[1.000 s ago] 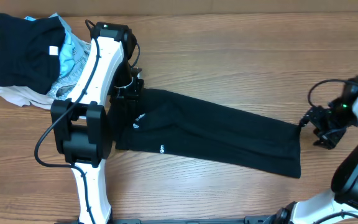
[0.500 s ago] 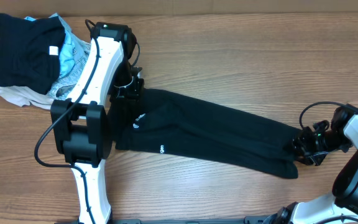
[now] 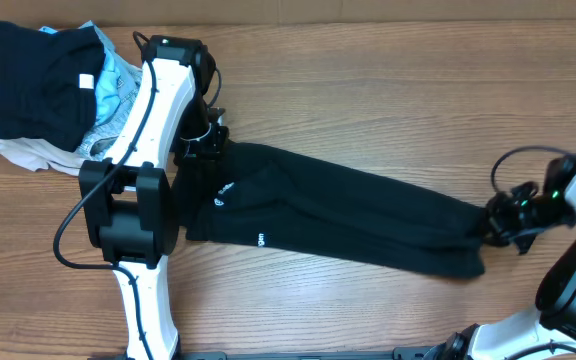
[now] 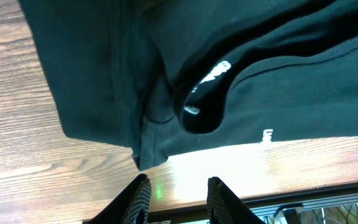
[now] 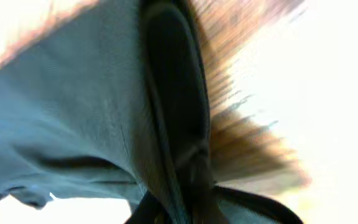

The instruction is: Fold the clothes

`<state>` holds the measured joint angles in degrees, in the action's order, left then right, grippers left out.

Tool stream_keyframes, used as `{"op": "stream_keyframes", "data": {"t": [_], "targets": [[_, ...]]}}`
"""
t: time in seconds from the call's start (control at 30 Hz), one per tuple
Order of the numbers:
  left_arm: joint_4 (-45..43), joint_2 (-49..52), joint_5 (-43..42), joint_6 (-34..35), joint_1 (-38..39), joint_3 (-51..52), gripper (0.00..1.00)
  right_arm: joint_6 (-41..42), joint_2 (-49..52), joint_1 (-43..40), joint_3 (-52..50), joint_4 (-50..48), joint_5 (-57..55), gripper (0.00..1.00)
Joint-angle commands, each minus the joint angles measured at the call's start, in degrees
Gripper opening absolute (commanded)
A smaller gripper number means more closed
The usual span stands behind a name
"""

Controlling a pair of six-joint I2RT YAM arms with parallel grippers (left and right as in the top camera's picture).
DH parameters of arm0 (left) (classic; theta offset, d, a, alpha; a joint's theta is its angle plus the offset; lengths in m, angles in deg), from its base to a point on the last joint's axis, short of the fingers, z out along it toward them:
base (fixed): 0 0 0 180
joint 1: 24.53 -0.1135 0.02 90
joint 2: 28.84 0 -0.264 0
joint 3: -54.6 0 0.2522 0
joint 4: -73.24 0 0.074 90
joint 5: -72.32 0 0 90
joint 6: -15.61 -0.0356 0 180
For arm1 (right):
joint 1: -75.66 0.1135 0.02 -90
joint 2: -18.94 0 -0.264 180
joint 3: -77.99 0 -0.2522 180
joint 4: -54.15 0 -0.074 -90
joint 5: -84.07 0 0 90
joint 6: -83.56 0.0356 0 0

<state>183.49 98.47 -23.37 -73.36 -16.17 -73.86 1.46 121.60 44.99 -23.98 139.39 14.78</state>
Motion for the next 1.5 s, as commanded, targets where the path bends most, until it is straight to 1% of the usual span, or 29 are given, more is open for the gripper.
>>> {"op": "stream_keyframes", "data": {"t": [0.0, 0.1, 0.2, 0.37, 0.43, 0.6, 0.77, 0.93, 1.0, 1.03, 1.07, 1.13, 1.27, 1.3, 1.33, 1.4, 1.43, 1.47], "targets": [[0.37, -0.46, 0.35, -1.29, -0.87, 0.2, 0.33, 2.01, -4.9, 0.07, 7.48, 2.67, -6.23, 0.04], [0.35, -0.46, 0.35, -1.27, -1.22, 0.2, 0.33, 2.47, -8.28, 0.5, 10.78, 4.33, -6.97, 0.04], [0.22, -0.46, 0.33, -1.22, -1.31, 0.2, 0.33, 2.95, -11.72, 2.8, 11.63, 5.49, -6.93, 0.04], [-0.61, -0.46, 0.31, -1.05, -1.31, 0.2, 0.34, 4.15, -12.96, 11.89, 11.39, 6.71, -6.99, 0.04], [-0.81, -0.46, 0.17, -1.05, -1.33, 0.2, 0.34, 6.25, -12.96, 16.79, 10.16, 4.48, -7.19, 0.04], [-0.5, -0.46, 0.13, -1.05, -1.31, 0.2, 0.33, 16.28, -12.22, 27.93, 6.01, -3.15, -7.17, 0.04], [-0.5, -0.46, 0.15, -1.05, -1.33, 0.2, 0.34, 21.97, -10.84, 38.75, 3.54, -9.03, -7.23, 0.04], [-0.59, -0.46, 0.15, -1.07, -1.33, 0.2, 0.34, 25.83, -8.04, 44.5, 3.54, -14.51, -7.96, 0.05], [-0.52, -0.46, 0.15, -1.07, -1.33, 0.2, 0.34, 27.8, -6.88, 45.86, 3.56, -15.78, -7.98, 0.48], [-0.5, -0.46, 0.15, -1.07, -1.33, 0.2, 0.34, 27.93, -6.49, 46.23, 3.56, -16.11, -7.87, 0.62], [-0.46, -0.46, 0.15, -1.09, -1.33, 0.2, 0.34, 27.91, -6.47, 46.36, 3.56, -16.37, -7.61, 0.63], [-0.5, -0.46, 0.15, -1.07, -1.33, 0.2, 0.35, 27.47, -6.84, 46.14, 4.04, -16.35, -7.61, 0.62], [-1.05, -0.46, 0.68, -1.05, -1.46, 0.2, 0.38, 23.8, -8.22, 44.26, 6.29, -14.64, -8.13, 0.59], [-1.25, -0.46, 1.53, -0.87, -1.68, 0.2, 0.38, 23.78, -8.48, 43.74, 6.49, -14.47, -8.59, 0.56], [-2.08, -0.46, 4.74, 1.6, -2.27, 0.2, 0.39, 23.78, -8.66, 42.34, 6.54, -14.38, -9.35, 0.4], [-3.78, -0.46, 6.38, 4.09, -3.17, 0.22, 0.39, 23.56, -8.24, 40.89, 6.16, -14.1, -9.31, 0.16], [-4.48, -0.46, 5.95, 4.17, -3.58, 0.22, 0.39, 23.56, -8.0, 40.63, 5.66, -13.97, -9.33, 0.1], [-5.29, -0.46, 4.48, 4.13, -4.28, 0.22, 0.4, 23.54, -7.56, 40.61, 4.61, -13.97, -9.31, 0.08]]}}
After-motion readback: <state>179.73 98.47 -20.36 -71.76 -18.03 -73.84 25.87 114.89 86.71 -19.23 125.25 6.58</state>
